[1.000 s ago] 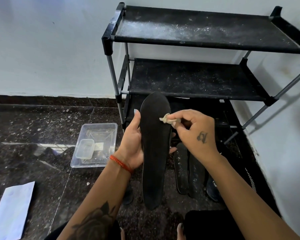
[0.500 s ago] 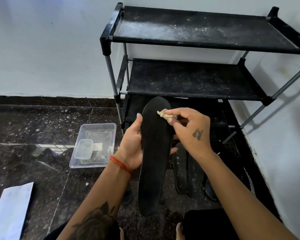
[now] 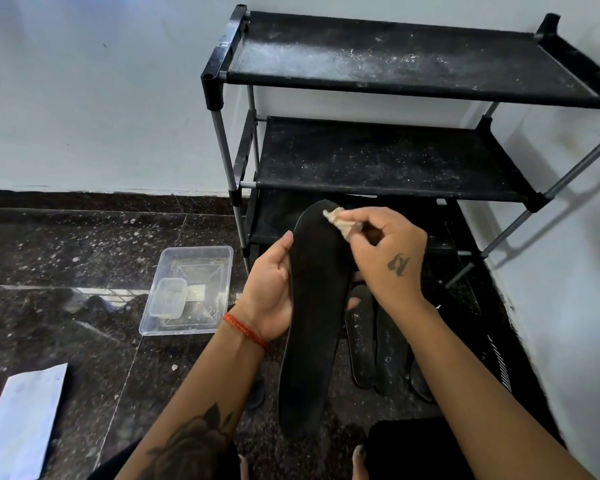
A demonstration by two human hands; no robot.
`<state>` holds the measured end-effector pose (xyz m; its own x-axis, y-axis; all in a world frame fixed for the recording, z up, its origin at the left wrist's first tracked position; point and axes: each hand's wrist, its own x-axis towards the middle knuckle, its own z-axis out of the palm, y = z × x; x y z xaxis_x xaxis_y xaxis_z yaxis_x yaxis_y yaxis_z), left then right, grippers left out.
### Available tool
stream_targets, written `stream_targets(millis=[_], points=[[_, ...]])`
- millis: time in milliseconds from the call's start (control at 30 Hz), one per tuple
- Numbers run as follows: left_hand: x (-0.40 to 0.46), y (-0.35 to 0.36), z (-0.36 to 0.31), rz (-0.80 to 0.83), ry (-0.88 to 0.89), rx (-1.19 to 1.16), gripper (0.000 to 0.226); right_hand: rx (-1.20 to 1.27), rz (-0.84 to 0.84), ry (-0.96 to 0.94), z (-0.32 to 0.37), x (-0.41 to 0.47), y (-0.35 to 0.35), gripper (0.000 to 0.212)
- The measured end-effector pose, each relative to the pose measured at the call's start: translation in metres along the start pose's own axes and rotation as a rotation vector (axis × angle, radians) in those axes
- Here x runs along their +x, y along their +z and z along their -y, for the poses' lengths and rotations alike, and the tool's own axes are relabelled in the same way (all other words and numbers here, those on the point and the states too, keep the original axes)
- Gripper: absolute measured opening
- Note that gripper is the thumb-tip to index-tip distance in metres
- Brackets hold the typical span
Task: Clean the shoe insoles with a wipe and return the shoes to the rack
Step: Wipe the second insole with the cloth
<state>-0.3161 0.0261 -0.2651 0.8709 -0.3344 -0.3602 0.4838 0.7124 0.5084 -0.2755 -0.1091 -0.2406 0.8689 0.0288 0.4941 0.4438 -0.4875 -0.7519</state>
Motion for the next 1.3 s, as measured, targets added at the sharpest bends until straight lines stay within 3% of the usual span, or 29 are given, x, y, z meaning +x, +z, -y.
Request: stream_targets(millis=[100, 333, 467, 533, 633, 700, 800, 933, 1067, 1133, 1233, 1300], points=[[-0.001, 0.007, 0.003, -0.013, 0.011, 0.005, 0.057, -0.068, -0.007, -0.016, 0.002, 0.001, 0.012, 0.024], [0.002, 0.000, 0.003, -0.113, 0.058, 0.078, 0.062, -0.046, 0.236, -0.166, 0.013, -0.011, 0.024, 0.024], [0.001, 0.001, 0.000, -0.095, 0.027, 0.077, 0.076, 0.103, 0.403, -0.028, 0.014, -0.008, 0.006, 0.021], [0.000, 0.002, -0.001, -0.064, -0.021, 0.041, 0.080, 0.154, 0.313, 0.040, 0.012, -0.005, -0.001, 0.022], [0.000, 0.003, 0.000, -0.040, -0.045, 0.035, 0.073, 0.065, 0.043, 0.024, 0.005, 0.001, 0.000, 0.023], [-0.001, 0.006, 0.001, -0.040, -0.040, 0.048, 0.071, -0.038, 0.028, 0.008, 0.003, 0.002, 0.007, 0.024], [-0.002, 0.008, 0.002, -0.070, -0.013, 0.067, 0.071, -0.077, 0.118, -0.045, 0.005, -0.004, 0.017, 0.022], [-0.002, 0.007, 0.001, -0.095, 0.052, 0.088, 0.069, 0.045, 0.256, -0.104, 0.011, -0.009, 0.019, 0.023], [-0.002, 0.005, -0.003, -0.068, 0.032, 0.097, 0.080, 0.128, 0.440, -0.034, 0.010, -0.007, 0.006, 0.023], [-0.003, 0.005, -0.004, -0.066, 0.001, 0.086, 0.076, 0.116, 0.337, -0.046, 0.009, -0.005, 0.002, 0.025], [-0.005, 0.007, -0.002, -0.037, -0.027, 0.132, 0.070, 0.004, 0.066, -0.209, 0.006, -0.001, 0.007, 0.027], [-0.007, 0.008, 0.001, -0.015, -0.045, 0.171, 0.069, -0.080, 0.060, -0.291, 0.002, -0.002, 0.013, 0.027]])
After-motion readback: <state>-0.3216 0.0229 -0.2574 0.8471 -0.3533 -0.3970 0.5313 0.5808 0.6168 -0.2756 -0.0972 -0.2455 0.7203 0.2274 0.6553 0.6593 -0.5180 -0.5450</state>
